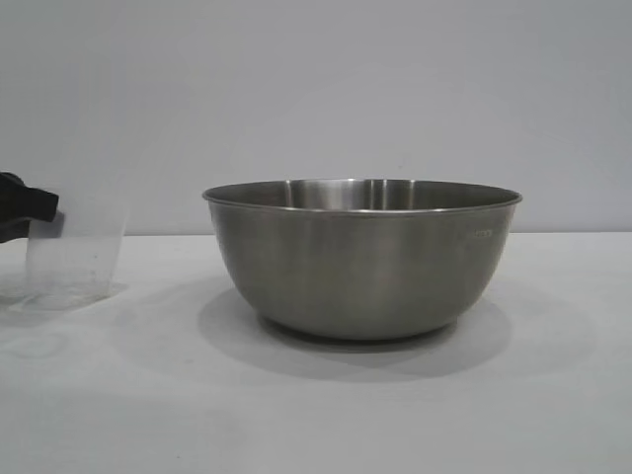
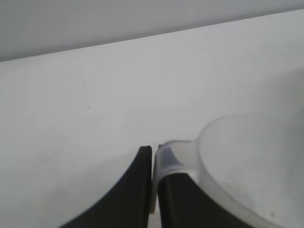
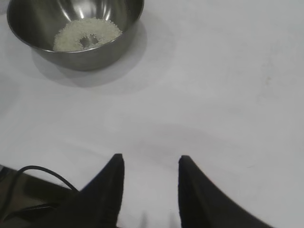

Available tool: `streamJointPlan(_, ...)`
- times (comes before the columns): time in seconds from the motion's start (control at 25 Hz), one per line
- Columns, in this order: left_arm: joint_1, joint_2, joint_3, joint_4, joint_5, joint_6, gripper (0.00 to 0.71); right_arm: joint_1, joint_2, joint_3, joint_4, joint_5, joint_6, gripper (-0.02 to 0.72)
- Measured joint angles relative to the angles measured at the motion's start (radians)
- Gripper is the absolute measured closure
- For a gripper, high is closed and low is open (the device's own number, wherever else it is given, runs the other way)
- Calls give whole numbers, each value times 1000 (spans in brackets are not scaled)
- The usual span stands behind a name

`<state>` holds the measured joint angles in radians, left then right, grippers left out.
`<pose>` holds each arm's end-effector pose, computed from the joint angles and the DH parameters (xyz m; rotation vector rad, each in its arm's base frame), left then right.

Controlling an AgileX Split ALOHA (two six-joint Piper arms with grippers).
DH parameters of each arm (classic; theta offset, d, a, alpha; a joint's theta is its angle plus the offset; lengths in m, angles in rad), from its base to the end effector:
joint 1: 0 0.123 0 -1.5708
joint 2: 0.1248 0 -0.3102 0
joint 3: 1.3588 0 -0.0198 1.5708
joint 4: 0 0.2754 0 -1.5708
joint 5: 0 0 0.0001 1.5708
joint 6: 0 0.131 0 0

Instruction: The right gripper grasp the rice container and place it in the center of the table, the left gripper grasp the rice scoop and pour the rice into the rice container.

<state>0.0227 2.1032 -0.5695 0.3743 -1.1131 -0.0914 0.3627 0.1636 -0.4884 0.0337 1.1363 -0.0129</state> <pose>0.3599 -0.0348 0.0538 0.2771 1.9004 -0.2534 0.0407 0.0197 0.2528 -0.4298 2.2642 0.2226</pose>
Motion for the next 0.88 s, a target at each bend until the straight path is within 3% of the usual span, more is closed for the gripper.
streamJointPlan(0.04,0,2,18,-10,-11,0,602,0,0,0,0,0,0,447)
streamJointPlan(0.24,0,2,117,-97,-24,0,601,0,0,0,0,0,0,447)
streamJointPlan(0.28,0,2,131,-111,-24,0,561,0,0,0,0,0,0,447)
streamJointPlan(0.4,2,-8,163,-170,-24,-4,576,0,0,0,0,0,0,447)
streamJointPlan(0.72,119,-159,168,-221,-24,-40,576,0,0,0,0,0,0,447)
streamJointPlan(0.88,127,-316,168,-187,45,-42,576,0,0,0,0,0,0,447)
